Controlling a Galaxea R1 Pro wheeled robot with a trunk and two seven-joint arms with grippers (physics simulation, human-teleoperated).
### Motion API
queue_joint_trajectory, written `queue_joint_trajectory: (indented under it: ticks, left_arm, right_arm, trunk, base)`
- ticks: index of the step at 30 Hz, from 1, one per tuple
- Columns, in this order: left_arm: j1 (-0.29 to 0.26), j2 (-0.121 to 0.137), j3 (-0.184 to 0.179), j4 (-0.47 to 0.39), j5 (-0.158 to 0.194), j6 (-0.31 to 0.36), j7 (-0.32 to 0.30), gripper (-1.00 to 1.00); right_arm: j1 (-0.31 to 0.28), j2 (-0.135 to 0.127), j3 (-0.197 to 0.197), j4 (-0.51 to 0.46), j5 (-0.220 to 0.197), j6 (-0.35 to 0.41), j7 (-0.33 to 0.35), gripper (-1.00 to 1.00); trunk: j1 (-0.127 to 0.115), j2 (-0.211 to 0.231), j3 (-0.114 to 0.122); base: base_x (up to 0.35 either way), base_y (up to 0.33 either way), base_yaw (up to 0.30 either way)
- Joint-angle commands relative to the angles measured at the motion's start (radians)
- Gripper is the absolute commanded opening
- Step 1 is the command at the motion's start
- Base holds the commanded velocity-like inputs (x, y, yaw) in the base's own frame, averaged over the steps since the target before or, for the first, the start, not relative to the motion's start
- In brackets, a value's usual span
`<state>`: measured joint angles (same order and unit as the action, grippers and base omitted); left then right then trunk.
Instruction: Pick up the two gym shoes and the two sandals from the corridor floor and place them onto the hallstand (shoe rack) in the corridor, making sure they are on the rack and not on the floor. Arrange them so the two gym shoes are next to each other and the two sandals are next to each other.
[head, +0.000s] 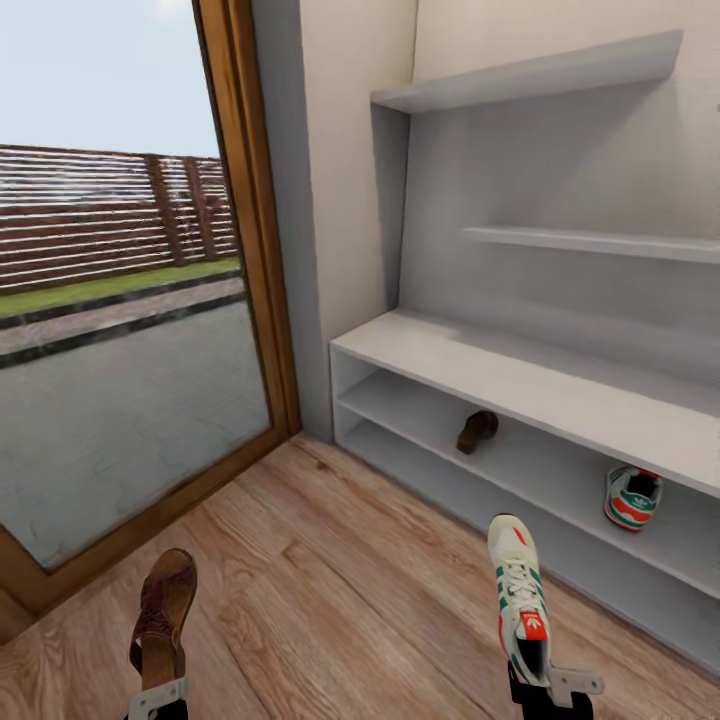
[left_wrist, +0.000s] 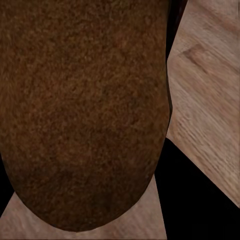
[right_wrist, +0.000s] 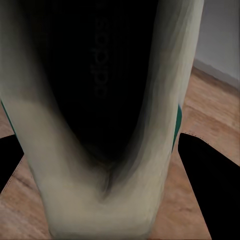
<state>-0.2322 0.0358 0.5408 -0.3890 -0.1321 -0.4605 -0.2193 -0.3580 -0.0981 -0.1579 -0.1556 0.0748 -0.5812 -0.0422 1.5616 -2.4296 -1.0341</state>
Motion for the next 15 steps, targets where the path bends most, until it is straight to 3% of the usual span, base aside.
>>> queue_joint_trajectory:
  ticks: [1, 15]
  left_arm:
    - [-0.001, -0.001, 0.008, 0.001, -0.011, -0.004, -0.002, -1.0]
    - [-0.001, 0.0, 0.008, 0.001, -0.012, -0.004, -0.003, -1.0]
  right_arm:
    - [-0.001, 0.0, -0.003, 0.001, 0.008, -0.003, -0.005, -1.0]
    - [-0.001, -0.001, -0.003, 0.002, 0.008, -0.003, -0.005, -1.0]
  trunk:
    - [0.0, 0.0, -0.001]
    - [0.0, 0.0, -0.001]
  base:
    - [0.106, 0.294, -0.263]
    - [0.012, 0.304, -0.263]
